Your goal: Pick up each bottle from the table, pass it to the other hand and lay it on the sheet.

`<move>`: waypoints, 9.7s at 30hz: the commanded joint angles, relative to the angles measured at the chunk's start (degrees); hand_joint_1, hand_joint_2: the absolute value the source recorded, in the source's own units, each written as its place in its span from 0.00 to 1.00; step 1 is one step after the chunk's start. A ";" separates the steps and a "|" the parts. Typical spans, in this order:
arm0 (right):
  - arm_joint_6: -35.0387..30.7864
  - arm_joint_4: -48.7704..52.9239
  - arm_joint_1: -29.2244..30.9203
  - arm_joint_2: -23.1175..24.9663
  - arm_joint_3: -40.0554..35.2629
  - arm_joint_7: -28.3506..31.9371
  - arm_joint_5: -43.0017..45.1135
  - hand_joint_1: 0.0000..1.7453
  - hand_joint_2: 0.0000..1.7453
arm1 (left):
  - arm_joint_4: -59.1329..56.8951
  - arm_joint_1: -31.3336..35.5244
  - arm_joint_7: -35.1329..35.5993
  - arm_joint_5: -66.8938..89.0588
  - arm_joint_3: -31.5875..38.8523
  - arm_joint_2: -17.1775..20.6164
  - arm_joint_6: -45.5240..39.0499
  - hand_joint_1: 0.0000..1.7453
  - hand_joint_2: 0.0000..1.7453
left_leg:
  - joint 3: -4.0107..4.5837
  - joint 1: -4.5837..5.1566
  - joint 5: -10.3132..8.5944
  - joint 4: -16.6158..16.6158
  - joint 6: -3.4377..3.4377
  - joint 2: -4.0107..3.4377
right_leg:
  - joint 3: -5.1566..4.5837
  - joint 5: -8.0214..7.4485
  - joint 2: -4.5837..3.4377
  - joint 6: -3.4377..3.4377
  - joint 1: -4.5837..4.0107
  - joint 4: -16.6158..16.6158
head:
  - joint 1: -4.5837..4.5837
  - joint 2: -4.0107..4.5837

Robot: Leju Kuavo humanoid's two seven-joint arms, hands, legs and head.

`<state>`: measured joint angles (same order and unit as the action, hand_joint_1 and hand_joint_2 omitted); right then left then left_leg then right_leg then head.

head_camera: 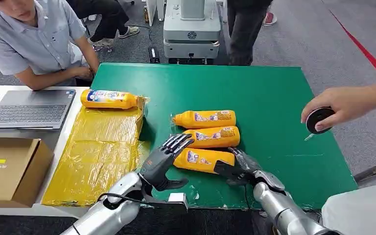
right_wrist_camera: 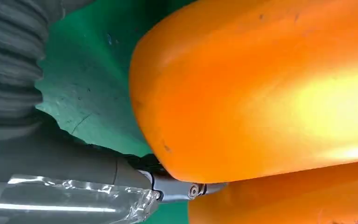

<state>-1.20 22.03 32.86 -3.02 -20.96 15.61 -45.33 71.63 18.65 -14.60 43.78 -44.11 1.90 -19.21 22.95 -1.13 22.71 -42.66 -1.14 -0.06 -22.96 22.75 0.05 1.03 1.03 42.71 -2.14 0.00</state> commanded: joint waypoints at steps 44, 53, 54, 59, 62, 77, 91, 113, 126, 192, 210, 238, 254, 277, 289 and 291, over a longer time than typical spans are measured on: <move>4.29 -2.45 8.37 2.37 -0.03 -1.24 2.31 0.00 1.00 | -0.83 5.29 -0.54 -1.06 -0.03 -1.57 -0.93 0.00 1.00 | 0.00 0.00 0.00 0.00 0.00 0.00 | 0.00 0.00 0.00 0.00 0.00 0.00 | -0.02 0.00; 4.56 -2.84 8.19 2.81 0.88 -1.08 3.37 0.00 1.00 | -1.06 5.50 -0.73 -1.29 -0.18 -1.62 -1.01 0.00 1.00 | 0.00 0.00 0.00 0.00 0.00 0.00 | 0.00 0.00 0.00 0.00 0.00 0.00 | -0.02 0.00; 4.62 -2.95 7.91 2.88 1.20 -1.03 3.74 0.00 1.00 | -1.10 5.56 -0.76 -1.33 -0.19 -1.64 -1.04 0.00 1.00 | 0.00 0.00 0.00 0.00 0.00 0.00 | 0.00 0.00 0.00 0.00 0.00 0.00 | 0.00 0.00; 4.50 -3.19 7.42 2.83 0.74 -1.00 3.32 0.00 1.00 | -1.24 5.65 -0.79 -1.39 -0.43 -1.78 -0.94 0.00 1.00 | 0.00 0.00 0.00 0.00 0.00 0.00 | 0.00 0.00 0.00 0.00 0.00 0.00 | 0.00 0.00; 4.52 -3.29 7.58 2.94 0.23 -0.70 2.89 0.00 1.00 | -1.41 5.81 -0.85 -1.53 -0.55 -1.97 -1.07 0.00 1.00 | 0.00 0.00 0.00 0.00 0.00 0.00 | 0.00 0.00 0.00 0.00 0.00 0.00 | -0.02 0.00; 4.07 -3.25 9.09 3.87 -1.47 0.02 1.46 0.00 1.00 | -1.42 5.97 -0.87 -1.98 -0.61 -2.14 -1.20 0.00 1.00 | 0.00 0.00 0.00 0.00 0.00 0.00 | 0.00 0.00 0.00 0.00 0.00 0.00 | 0.00 0.00; 4.22 -3.63 9.24 3.94 -1.52 -0.58 1.48 0.00 1.00 | -1.64 5.71 -0.85 -1.94 -0.63 -2.20 -1.50 0.00 1.00 | 0.00 0.00 0.00 0.00 0.00 0.00 | 0.00 0.00 0.00 0.00 0.00 0.00 | 0.04 0.00; 9.02 -3.33 8.62 5.09 2.84 4.32 8.32 0.00 1.00 | -2.42 6.18 -1.59 -2.87 -1.46 -2.48 -2.05 0.00 1.00 | 0.00 0.00 0.00 0.00 0.00 0.00 | 0.00 0.00 0.00 0.00 0.00 0.00 | -0.02 0.00; 6.74 -4.64 10.88 4.07 -5.21 -1.59 0.15 0.00 1.00 | -2.62 6.32 -1.33 -2.97 -1.35 -2.51 -1.92 0.00 1.00 | 0.00 0.00 0.00 0.00 0.00 0.00 | 0.00 0.00 0.00 0.00 0.00 0.00 | 0.04 0.00; 7.41 31.15 -12.34 0.84 4.61 24.39 37.47 1.00 1.00 | 11.57 -13.03 -24.75 -68.11 14.46 -9.95 9.07 0.00 1.00 | 0.00 0.00 0.00 0.00 0.00 0.00 | 0.00 0.00 0.00 0.00 0.00 0.00 | 0.20 0.00; 29.07 28.55 -9.13 -1.06 -4.30 24.39 42.53 1.00 1.00 | 7.03 -8.40 -25.40 -69.30 12.73 -11.83 23.47 0.00 1.00 | 0.00 0.00 0.00 0.00 0.00 0.00 | 0.00 0.00 0.00 0.00 0.00 0.00 | 0.04 0.00; 43.06 26.97 -6.59 0.50 -3.25 24.39 47.96 0.87 1.00 | 9.35 -8.22 -25.40 -43.11 7.05 -11.98 9.95 0.00 1.00 | 0.00 0.00 0.00 0.00 0.00 0.00 | 0.00 0.00 0.00 0.00 0.00 0.00 | 0.07 0.00; 44.07 20.57 -2.74 0.27 -7.54 24.39 44.69 0.81 1.00 | 5.96 -3.86 -25.40 -41.43 -0.64 -9.66 -1.06 0.00 1.00 | 0.00 0.00 0.00 0.00 0.00 0.00 | 0.00 0.00 0.00 0.00 0.00 0.00 | 0.02 0.00; 40.26 22.03 -3.02 -3.04 -12.55 24.39 43.36 0.76 1.00 | -5.82 -2.79 -25.40 -49.73 5.04 -14.01 10.67 0.00 1.00 | 0.00 0.00 0.00 0.00 0.00 0.00 | 0.00 0.00 0.00 0.00 0.00 0.00 | -0.02 0.00; 39.44 22.52 -3.37 -3.01 -12.88 24.39 43.55 0.77 1.00 | -6.71 -2.62 -25.40 -47.77 5.63 -14.47 7.52 0.00 1.00 | 0.00 0.00 0.00 0.00 0.00 0.00 | 0.00 0.00 0.00 0.00 0.00 0.00 | 0.13 0.00; 39.30 23.03 -3.65 -3.13 -12.89 24.39 43.70 0.76 1.00 | -7.21 -2.46 -25.40 -47.50 5.27 -14.56 7.00 0.00 1.00 | 0.00 0.00 0.00 0.00 0.00 0.00 | 0.00 0.00 0.00 0.00 0.00 0.00 | 0.11 0.00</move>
<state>38.80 43.12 26.28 -6.01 -32.81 39.78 -2.08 65.88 12.72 -39.69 -5.18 -39.17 -11.08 -9.75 22.95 -1.13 22.71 -42.66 -1.14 -0.06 -22.96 22.75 0.05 1.03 1.03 42.71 -2.03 0.00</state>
